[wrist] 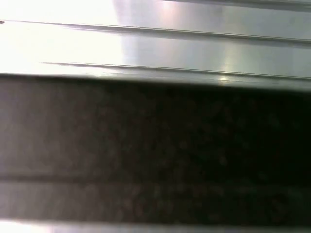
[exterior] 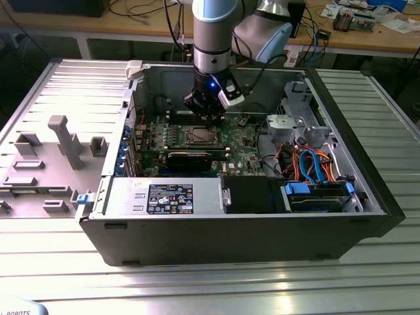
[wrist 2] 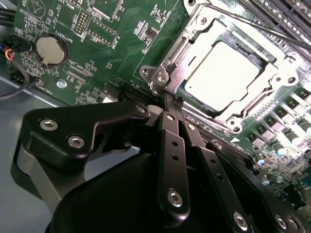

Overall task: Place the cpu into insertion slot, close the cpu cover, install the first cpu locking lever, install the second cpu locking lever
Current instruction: 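Install the first cpu locking lever, then install the second cpu locking lever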

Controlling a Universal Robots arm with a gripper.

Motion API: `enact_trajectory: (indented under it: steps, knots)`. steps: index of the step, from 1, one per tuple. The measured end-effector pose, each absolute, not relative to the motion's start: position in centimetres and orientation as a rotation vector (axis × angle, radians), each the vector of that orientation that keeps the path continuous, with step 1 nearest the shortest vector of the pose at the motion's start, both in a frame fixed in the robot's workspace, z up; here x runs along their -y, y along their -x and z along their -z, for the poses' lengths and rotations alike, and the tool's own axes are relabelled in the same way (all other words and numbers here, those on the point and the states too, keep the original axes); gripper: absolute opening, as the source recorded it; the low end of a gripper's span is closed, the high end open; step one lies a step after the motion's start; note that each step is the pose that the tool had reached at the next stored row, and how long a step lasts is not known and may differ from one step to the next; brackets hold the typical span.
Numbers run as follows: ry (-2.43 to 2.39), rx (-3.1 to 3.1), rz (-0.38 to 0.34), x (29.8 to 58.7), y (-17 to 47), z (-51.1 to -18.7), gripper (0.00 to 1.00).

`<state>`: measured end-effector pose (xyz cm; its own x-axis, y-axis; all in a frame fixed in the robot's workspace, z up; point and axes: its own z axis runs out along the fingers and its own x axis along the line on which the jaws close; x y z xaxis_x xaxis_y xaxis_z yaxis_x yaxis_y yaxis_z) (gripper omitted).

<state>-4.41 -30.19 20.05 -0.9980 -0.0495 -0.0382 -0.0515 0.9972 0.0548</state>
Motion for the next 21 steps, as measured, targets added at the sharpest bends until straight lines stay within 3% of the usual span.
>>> enact_trajectory:
  steps: [21]
  knots:
    - [0.079,-3.103,-0.087,31.1,4.4,-21.1,0.11]
